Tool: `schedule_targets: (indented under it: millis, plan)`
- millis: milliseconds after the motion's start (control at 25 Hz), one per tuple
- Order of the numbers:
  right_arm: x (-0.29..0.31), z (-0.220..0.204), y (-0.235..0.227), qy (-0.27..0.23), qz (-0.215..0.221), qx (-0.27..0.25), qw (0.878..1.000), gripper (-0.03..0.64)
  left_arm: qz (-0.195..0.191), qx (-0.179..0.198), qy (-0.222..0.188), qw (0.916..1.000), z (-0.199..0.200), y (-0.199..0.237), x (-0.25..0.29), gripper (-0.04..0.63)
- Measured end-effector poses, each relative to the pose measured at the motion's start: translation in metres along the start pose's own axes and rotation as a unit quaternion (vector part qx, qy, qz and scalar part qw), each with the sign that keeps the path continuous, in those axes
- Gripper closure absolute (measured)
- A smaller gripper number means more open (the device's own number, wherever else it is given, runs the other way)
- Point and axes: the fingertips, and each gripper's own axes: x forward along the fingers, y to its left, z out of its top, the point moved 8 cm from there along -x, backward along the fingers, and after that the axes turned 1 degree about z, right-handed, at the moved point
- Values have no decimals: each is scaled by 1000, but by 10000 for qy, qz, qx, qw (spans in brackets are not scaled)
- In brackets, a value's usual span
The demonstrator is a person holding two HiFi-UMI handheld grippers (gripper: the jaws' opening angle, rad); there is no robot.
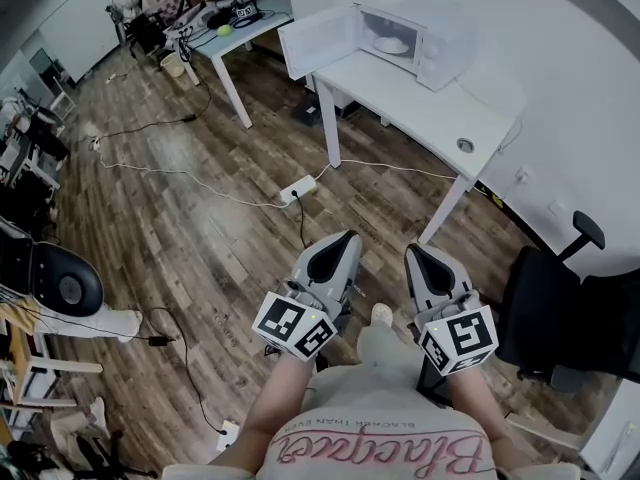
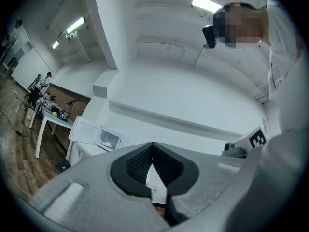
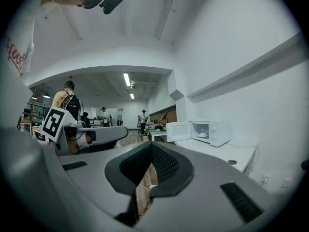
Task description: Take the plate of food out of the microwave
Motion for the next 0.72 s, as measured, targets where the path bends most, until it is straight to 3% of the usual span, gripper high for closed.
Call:
schedule_targets:
  millis: [720]
  plan:
    - [80,11,-119,-28,393,97,9992,604,379,86,-85,9992,-5,37,125,592]
